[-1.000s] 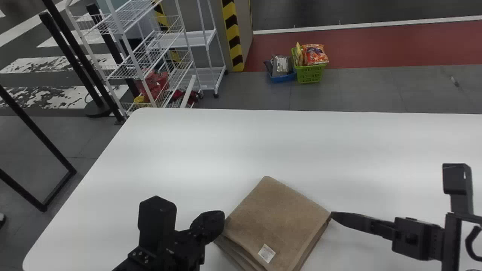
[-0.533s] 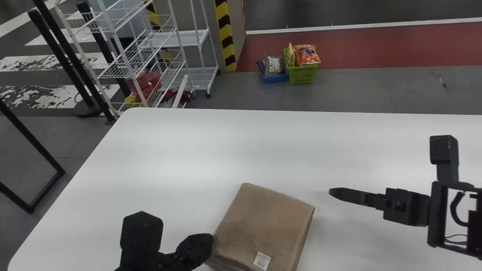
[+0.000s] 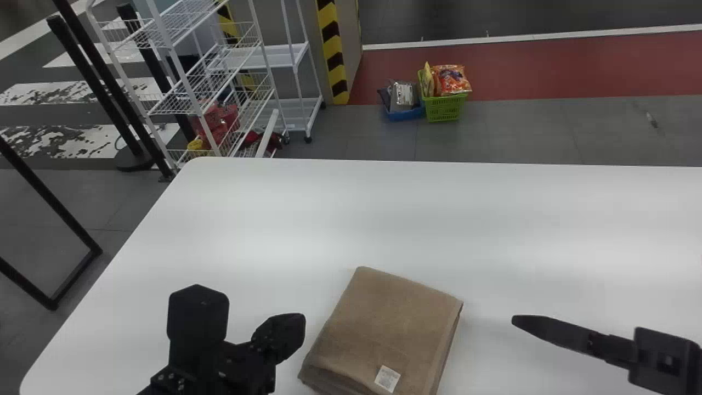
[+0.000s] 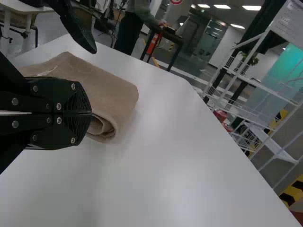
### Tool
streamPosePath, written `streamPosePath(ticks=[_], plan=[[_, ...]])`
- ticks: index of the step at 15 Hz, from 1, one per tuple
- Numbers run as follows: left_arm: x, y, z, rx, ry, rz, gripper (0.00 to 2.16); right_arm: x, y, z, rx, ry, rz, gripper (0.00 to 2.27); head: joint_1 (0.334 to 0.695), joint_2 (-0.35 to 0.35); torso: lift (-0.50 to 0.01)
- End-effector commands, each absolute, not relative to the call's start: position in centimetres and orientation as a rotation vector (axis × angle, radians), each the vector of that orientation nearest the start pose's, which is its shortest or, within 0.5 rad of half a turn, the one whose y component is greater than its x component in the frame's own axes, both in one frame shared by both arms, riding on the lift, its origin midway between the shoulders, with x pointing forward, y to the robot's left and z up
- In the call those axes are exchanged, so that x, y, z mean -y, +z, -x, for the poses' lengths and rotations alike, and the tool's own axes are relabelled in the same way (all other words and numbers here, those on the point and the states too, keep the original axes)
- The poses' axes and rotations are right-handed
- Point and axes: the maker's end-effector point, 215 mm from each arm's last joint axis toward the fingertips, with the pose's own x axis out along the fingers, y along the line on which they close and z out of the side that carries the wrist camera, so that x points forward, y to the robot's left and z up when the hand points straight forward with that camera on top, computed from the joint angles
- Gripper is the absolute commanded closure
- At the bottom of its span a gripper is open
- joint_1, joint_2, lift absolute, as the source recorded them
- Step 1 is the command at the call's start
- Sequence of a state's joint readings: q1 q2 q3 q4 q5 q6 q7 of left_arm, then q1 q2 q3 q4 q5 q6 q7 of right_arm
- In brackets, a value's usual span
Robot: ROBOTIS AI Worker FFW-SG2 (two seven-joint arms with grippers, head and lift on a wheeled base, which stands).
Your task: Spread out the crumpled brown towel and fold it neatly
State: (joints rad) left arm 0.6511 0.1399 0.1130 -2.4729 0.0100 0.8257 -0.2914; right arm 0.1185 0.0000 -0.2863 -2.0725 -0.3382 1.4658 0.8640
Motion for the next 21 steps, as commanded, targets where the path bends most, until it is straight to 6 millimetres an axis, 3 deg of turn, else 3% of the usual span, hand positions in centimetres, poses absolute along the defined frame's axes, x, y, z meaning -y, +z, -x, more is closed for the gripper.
streamPosePath(ticks=[1, 4, 8, 13, 17, 21], plan=[[-23.8, -41.2, -36.7, -0.584, -0.229, -0.072, 2.13, 13.1, -39.5, -38.3, -0.805, 0.747, -0.754, 1.90, 0.695, 0.195, -0.126], [-24.2, -43.0, -37.4, -0.602, -0.221, -0.067, 2.13, 14.5, -41.3, -40.5, -0.770, 0.688, -0.669, 1.90, 0.695, 0.158, -0.126], [-24.7, -44.8, -36.8, -0.639, -0.214, -0.066, 2.13, 11.8, -43.5, -43.2, -0.796, 0.710, -0.581, 1.90, 0.695, 0.147, -0.126], [-24.0, -43.9, -34.8, -0.639, -0.229, -0.063, 2.13, 7.9, -44.7, -44.8, -0.827, 0.761, -0.505, 1.90, 0.695, 0.204, -0.126], [-23.0, -43.3, -33.0, -0.654, -0.249, -0.052, 2.13, 6.8, -45.1, -46.8, -0.826, 0.763, -0.475, 1.90, 0.695, 0.224, -0.126], [-22.9, -42.9, -31.8, -0.667, -0.256, -0.045, 2.13, 6.1, -44.1, -48.5, -0.798, 0.774, -0.464, 1.90, 0.695, 0.229, -0.126]])
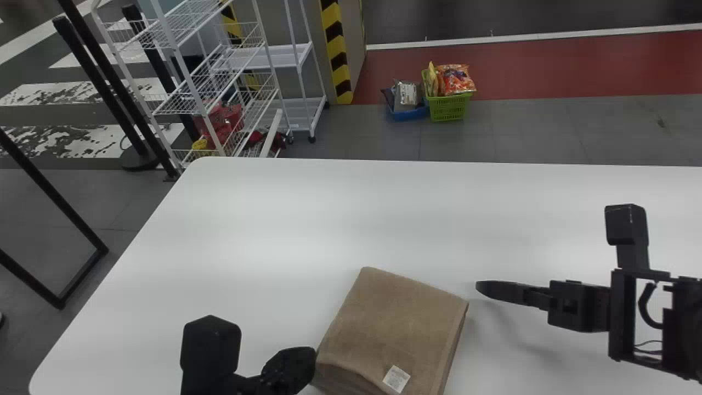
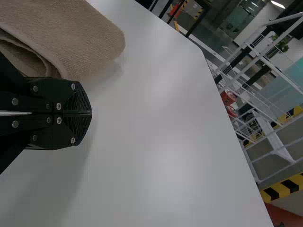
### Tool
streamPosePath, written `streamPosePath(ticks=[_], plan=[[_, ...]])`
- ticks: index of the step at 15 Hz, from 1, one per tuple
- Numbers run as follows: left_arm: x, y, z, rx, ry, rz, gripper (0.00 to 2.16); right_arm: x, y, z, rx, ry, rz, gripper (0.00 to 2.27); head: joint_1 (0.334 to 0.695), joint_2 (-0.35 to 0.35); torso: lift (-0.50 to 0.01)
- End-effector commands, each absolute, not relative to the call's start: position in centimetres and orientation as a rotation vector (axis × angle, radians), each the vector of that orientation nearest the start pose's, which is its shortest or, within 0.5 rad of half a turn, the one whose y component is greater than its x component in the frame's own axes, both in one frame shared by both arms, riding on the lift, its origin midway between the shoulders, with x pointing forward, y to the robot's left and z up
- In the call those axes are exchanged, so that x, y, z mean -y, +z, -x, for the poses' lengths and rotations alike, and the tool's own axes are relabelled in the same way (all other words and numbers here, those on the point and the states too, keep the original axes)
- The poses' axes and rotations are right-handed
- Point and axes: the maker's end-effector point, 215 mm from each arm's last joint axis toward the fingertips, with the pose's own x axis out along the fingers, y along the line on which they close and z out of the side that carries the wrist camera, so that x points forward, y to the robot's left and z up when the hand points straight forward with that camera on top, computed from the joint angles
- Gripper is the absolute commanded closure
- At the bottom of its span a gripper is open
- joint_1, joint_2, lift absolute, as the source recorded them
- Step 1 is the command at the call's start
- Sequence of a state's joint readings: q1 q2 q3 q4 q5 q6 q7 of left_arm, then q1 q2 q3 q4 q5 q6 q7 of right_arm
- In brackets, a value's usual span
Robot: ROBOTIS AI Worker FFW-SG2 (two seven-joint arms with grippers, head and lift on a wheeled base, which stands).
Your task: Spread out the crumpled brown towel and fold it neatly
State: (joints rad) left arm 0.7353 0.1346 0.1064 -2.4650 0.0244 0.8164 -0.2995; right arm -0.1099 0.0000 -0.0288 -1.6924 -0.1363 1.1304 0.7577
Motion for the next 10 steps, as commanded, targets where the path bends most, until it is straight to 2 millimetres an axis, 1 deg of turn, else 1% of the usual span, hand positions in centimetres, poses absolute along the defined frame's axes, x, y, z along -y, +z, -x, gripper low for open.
streamPosePath(ticks=[1, 2, 4, 6, 7, 8, 9, 10], plan=[[-23.1, -42.7, -31.8, -0.668, -0.255, -0.034, 2.13, 6.3, -43.6, -48.3, -0.783, 0.780, -0.492, 1.90, 0.695, 0.231, -0.126], [-23.5, -42.6, -31.6, -0.676, -0.250, -0.023, 2.13, 6.9, -42.8, -47.7, -0.758, 0.782, -0.526, 1.90, 0.695, 0.232, -0.126], [-23.9, -42.6, -31.5, -0.686, -0.242, -0.019, 2.13, 9.0, -41.3, -46.4, -0.713, 0.777, -0.583, 1.90, 0.695, 0.235, -0.126], [-24.3, -42.7, -32.9, -0.657, -0.230, -0.022, 2.13, 13.1, -39.1, -44.3, -0.635, 0.749, -0.648, 1.90, 0.695, 0.223, -0.126], [-24.6, -43.0, -33.4, -0.653, -0.222, -0.021, 2.13, 16.0, -38.2, -43.1, -0.577, 0.724, -0.674, 1.90, 0.695, 0.211, -0.126], [-24.7, -42.5, -34.3, -0.617, -0.219, -0.027, 2.13, 20.0, -37.2, -42.5, -0.492, 0.666, -0.665, 1.90, 0.695, 0.191, -0.126], [-24.7, -42.5, -34.8, -0.604, -0.219, -0.028, 2.13, 23.9, -36.8, -42.2, -0.423, 0.599, -0.621, 1.90, 0.695, 0.169, -0.126], [-24.9, -42.8, -35.4, -0.604, -0.215, -0.026, 2.13, 28.6, -36.6, -41.5, -0.366, 0.519, -0.580, 1.90, 0.695, 0.097, -0.126]])
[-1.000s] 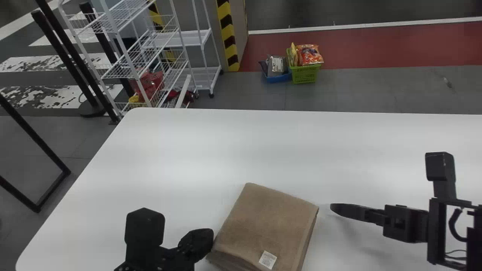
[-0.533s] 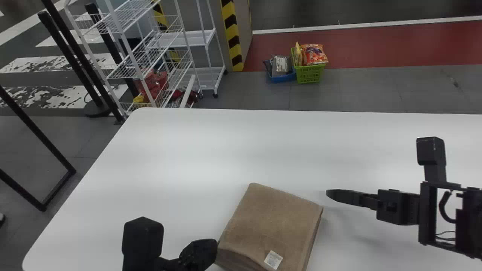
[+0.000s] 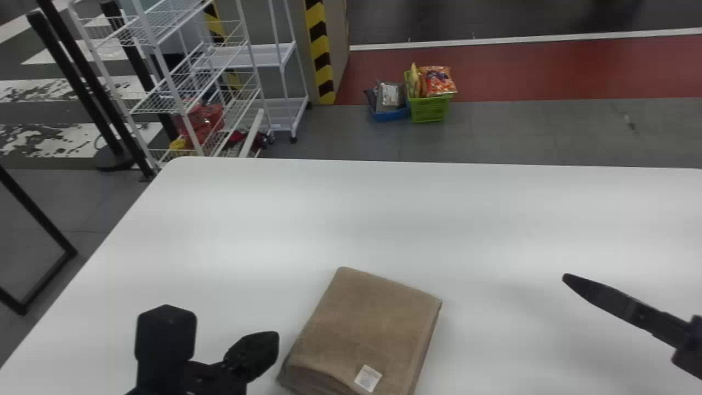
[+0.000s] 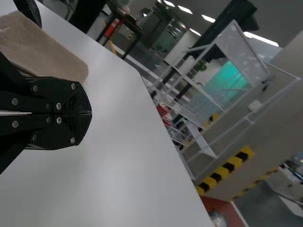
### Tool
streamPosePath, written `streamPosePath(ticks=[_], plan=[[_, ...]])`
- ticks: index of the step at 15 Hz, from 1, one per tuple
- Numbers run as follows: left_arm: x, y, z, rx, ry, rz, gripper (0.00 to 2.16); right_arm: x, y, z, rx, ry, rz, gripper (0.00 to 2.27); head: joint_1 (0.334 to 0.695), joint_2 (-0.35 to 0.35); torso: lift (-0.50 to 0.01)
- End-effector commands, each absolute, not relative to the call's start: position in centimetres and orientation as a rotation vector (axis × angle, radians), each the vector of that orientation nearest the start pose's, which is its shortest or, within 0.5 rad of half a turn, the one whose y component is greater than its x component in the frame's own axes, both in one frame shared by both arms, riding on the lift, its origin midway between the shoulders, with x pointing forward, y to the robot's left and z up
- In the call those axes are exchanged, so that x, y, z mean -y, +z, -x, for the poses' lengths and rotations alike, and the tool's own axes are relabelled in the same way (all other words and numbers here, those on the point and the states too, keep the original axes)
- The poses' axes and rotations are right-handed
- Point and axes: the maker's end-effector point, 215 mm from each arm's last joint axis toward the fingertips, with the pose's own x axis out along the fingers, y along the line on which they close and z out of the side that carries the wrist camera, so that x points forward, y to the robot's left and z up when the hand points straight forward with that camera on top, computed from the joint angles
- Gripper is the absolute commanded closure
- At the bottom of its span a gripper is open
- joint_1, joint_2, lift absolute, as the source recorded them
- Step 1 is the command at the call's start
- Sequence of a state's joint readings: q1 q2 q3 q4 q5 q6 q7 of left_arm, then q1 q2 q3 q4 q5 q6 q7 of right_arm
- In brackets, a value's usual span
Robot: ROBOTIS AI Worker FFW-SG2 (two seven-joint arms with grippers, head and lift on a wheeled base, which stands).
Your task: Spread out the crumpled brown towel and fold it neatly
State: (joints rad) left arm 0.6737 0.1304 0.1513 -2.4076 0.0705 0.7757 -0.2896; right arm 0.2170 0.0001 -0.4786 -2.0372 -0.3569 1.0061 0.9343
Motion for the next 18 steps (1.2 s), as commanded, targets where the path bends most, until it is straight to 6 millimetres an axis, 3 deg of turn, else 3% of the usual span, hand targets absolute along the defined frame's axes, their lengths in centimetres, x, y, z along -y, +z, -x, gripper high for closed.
streamPosePath(ticks=[1, 3, 4, 7, 11, 15, 18], plan=[[-25.1, -43.2, -35.7, -0.605, -0.212, -0.024, 2.13, 32.9, -36.5, -40.4, -0.329, 0.456, -0.550, 1.90, 0.695, 0.046, -0.126], [-25.1, -43.2, -36.0, -0.591, -0.214, -0.025, 2.13, 39.0, -36.6, -38.0, -0.285, 0.376, -0.535, 1.90, 0.695, -0.060, -0.126], [-25.0, -43.2, -36.0, -0.594, -0.219, -0.018, 2.13, 41.1, -36.6, -36.7, -0.269, 0.349, -0.538, 1.90, 0.695, -0.111, -0.126], [-24.4, -43.6, -35.0, -0.629, -0.229, -0.015, 2.13, 43.5, -36.4, -35.3, -0.244, 0.314, -0.557, 1.90, 0.695, -0.253, -0.126], [-23.7, -43.3, -32.5, -0.665, -0.234, -0.021, 2.13, 41.9, -35.8, -36.7, -0.234, 0.355, -0.564, 1.90, 0.695, -0.308, -0.126], [-21.9, -43.5, -30.1, -0.694, -0.253, -0.011, 2.13, 38.7, -36.0, -38.3, -0.247, 0.423, -0.566, 1.90, 0.695, -0.289, -0.126], [-20.7, -44.0, -29.0, -0.713, -0.264, -0.004, 2.13, 38.3, -36.1, -38.8, -0.239, 0.437, -0.582, 1.90, 0.695, -0.279, -0.126]])
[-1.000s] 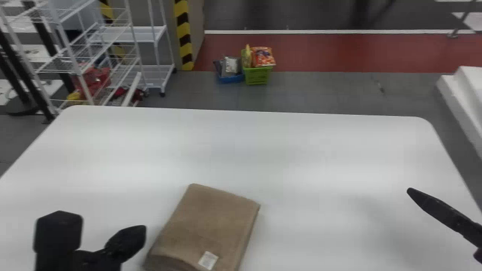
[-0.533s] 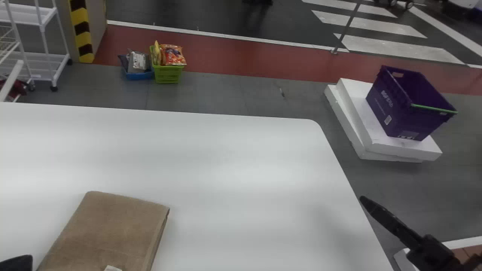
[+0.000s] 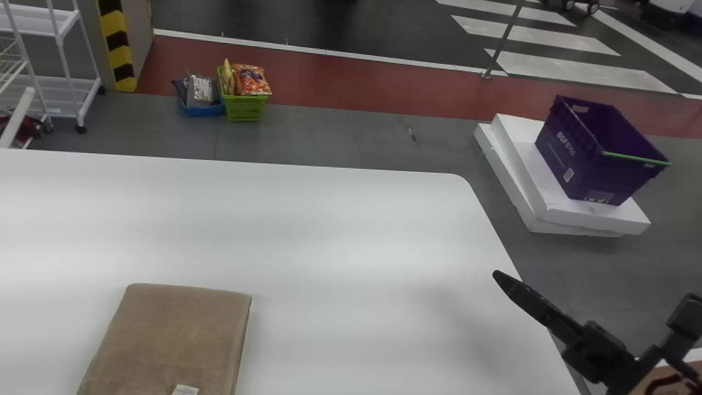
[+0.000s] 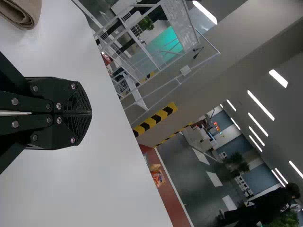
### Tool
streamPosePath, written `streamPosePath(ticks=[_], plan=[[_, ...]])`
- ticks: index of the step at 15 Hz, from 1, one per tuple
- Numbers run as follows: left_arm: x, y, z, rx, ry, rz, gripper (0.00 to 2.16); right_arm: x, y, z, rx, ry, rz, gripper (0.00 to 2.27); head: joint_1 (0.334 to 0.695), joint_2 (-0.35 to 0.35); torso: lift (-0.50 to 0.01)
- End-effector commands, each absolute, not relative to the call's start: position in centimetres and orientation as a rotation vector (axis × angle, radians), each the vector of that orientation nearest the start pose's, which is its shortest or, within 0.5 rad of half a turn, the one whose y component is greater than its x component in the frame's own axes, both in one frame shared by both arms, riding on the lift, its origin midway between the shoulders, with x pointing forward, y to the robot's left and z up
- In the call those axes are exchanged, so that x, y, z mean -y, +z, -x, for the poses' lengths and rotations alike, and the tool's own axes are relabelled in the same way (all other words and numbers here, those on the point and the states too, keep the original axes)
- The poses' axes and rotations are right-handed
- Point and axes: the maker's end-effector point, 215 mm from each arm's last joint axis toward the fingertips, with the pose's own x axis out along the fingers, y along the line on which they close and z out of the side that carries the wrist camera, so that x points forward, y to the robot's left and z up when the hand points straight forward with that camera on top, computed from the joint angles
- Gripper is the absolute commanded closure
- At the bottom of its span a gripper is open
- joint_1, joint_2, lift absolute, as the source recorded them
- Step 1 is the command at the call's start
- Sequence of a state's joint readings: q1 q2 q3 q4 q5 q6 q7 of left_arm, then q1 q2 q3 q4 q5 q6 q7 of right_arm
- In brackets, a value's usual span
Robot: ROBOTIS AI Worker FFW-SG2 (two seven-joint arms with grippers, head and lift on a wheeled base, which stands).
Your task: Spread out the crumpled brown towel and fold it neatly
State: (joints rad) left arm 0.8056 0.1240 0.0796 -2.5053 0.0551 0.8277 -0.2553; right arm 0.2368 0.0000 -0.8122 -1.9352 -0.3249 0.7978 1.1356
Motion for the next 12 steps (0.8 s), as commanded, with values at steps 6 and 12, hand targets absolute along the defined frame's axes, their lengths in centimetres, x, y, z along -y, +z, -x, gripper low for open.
streamPosePath(ticks=[6, 12], plan=[[-21.0, -39.7, -31.4, -0.585, -0.229, -0.044, 2.13, 37.1, -35.8, -38.6, -0.236, 0.473, -0.600, 1.90, 0.695, -0.293, -0.126], [-20.3, -32.3, -36.7, -0.323, -0.180, -0.019, 1.89, 31.8, -32.6, -40.1, -0.273, 0.494, -0.391, 1.22, 0.695, -0.211, -0.126]])
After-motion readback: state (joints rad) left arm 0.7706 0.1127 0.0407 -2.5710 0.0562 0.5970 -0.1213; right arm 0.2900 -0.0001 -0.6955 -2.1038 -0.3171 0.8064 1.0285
